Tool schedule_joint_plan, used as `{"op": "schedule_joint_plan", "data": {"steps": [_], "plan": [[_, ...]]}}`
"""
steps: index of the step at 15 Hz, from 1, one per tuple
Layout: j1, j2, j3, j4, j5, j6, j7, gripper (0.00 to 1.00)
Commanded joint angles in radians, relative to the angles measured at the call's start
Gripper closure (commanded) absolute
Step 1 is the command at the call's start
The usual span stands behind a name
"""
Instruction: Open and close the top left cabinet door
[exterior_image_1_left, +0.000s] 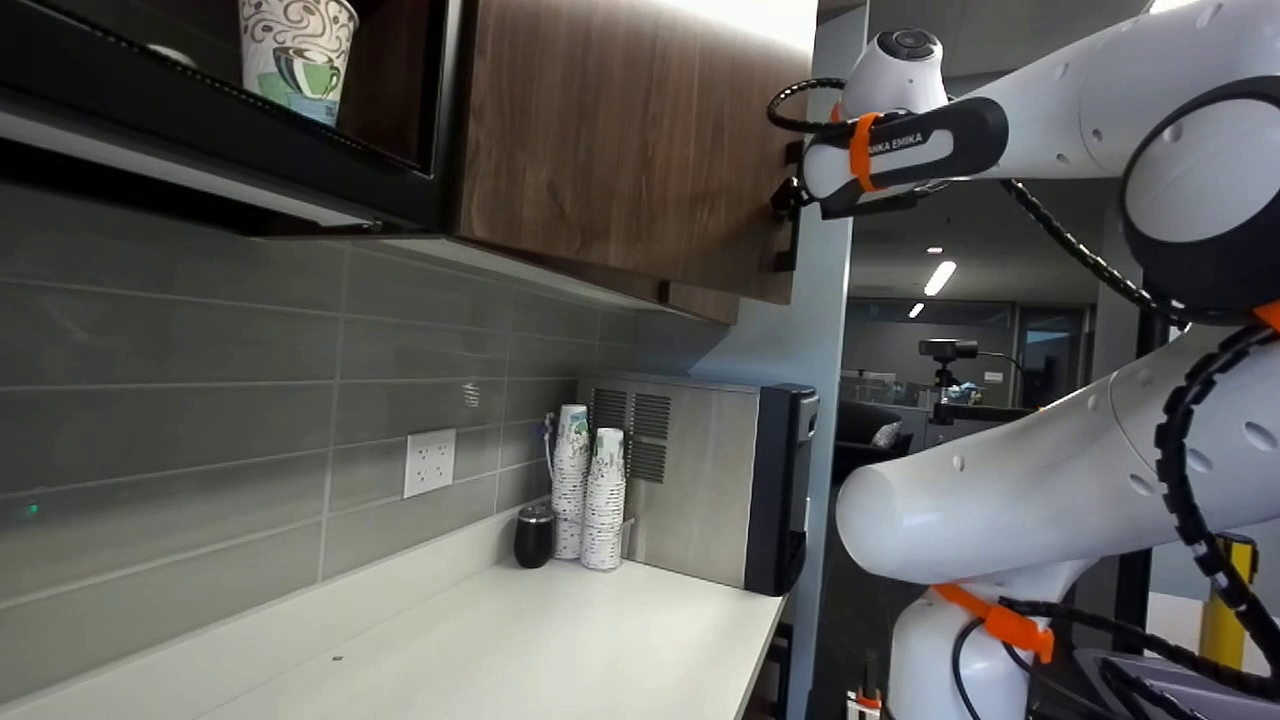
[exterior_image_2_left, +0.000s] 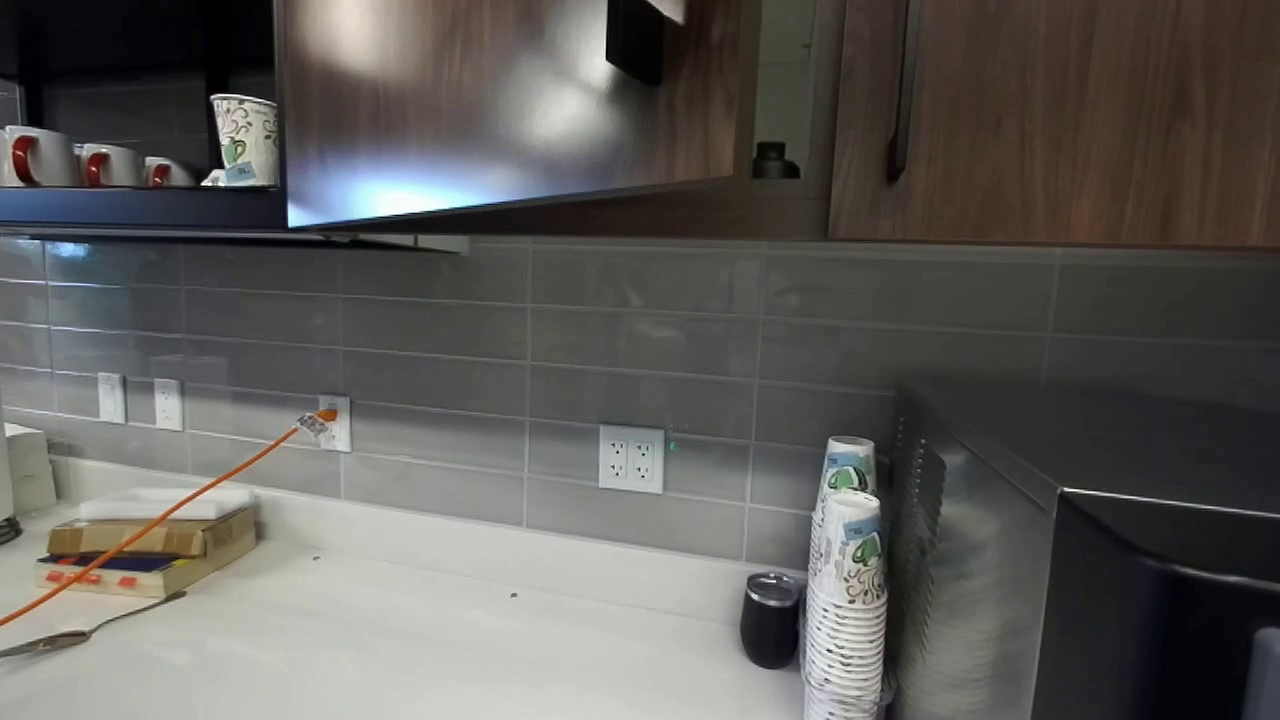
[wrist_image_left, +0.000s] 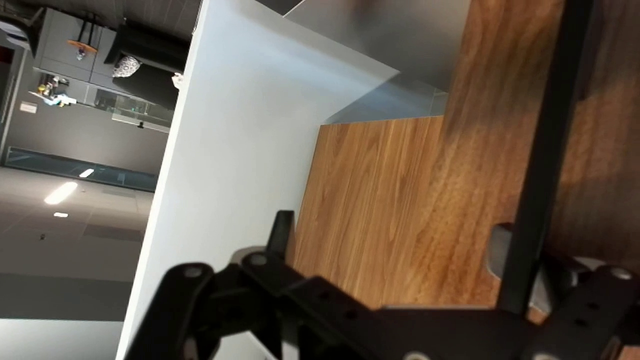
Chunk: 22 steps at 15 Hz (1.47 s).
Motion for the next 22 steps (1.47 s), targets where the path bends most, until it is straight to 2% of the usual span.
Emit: {"op": "schedule_joint_plan", "data": {"steps": [1,12,18,22], "plan": [[0.074,-0.049,-0.031,-0.044,-0.002,-0.045,-0.078,0.00],[0.304,-0.149,-0.107,-0.106,-0.019,-0.198,-0.223,0.00],[0.328,-0.147,-0.121,-0.108,-0.029,-0.192,-0.214,0.00],[0.372,-0.156,-0.143,-0.101,-0.006,-0.216,-0.257,0.00]]}}
